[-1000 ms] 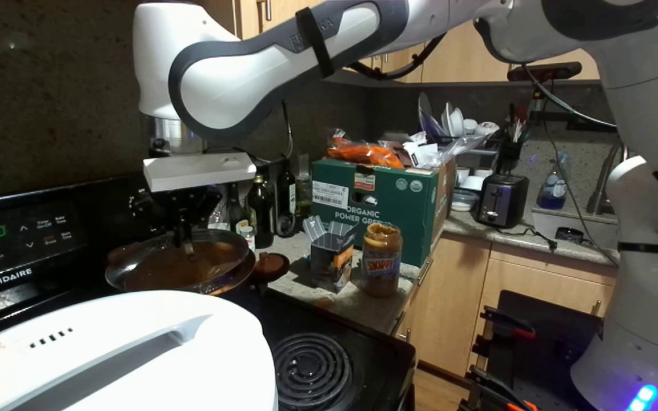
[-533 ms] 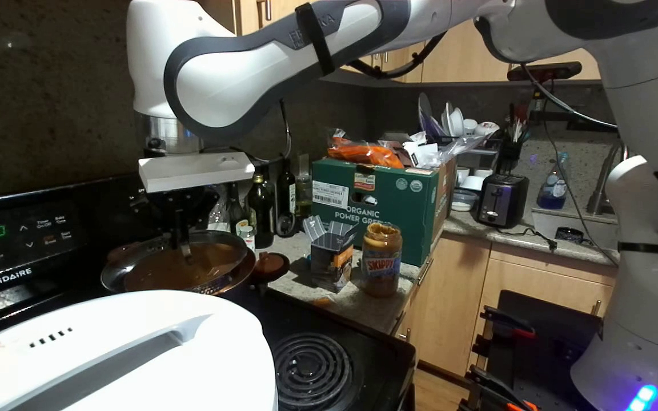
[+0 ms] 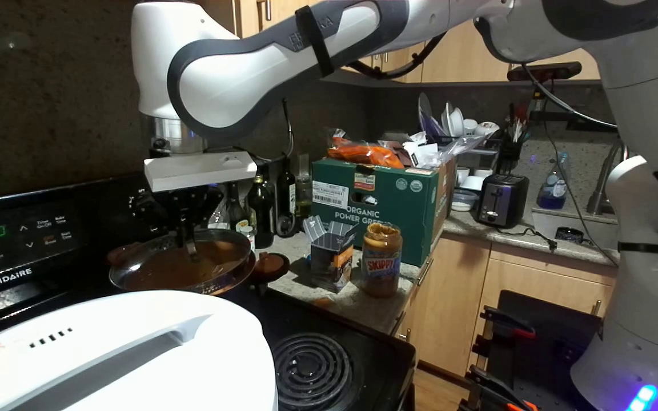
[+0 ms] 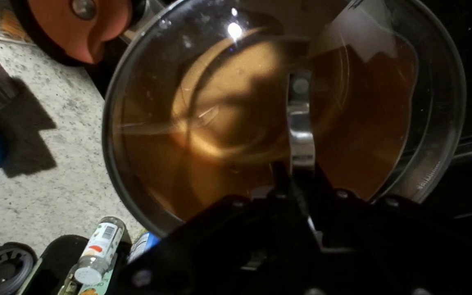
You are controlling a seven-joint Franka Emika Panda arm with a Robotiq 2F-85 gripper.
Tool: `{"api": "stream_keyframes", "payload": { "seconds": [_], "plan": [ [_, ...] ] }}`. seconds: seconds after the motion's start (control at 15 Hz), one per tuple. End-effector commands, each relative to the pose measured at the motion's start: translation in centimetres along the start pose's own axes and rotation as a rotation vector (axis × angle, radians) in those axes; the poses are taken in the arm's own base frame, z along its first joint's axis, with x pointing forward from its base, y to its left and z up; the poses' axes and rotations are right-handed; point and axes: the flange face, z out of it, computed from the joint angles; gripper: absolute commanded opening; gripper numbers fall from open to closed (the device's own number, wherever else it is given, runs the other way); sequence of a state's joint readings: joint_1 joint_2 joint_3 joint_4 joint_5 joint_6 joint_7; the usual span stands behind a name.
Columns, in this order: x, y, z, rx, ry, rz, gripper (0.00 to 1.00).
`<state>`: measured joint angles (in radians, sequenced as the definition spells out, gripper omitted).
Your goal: Fix the lid on the pot.
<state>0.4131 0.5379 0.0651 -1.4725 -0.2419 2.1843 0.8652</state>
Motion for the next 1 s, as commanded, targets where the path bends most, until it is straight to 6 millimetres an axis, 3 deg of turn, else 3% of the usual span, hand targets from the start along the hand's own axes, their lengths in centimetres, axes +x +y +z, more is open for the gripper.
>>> {"api": "stream_keyframes", "payload": {
  "seconds": [0.0,0.93],
  "plan": [
    [0.7,0.6,-1.7,-0.001,-0.002,0.012,0.07],
    [1.1,0.9,-0.5,0.008,-0.029,0.026,0.07]
  ]
}}
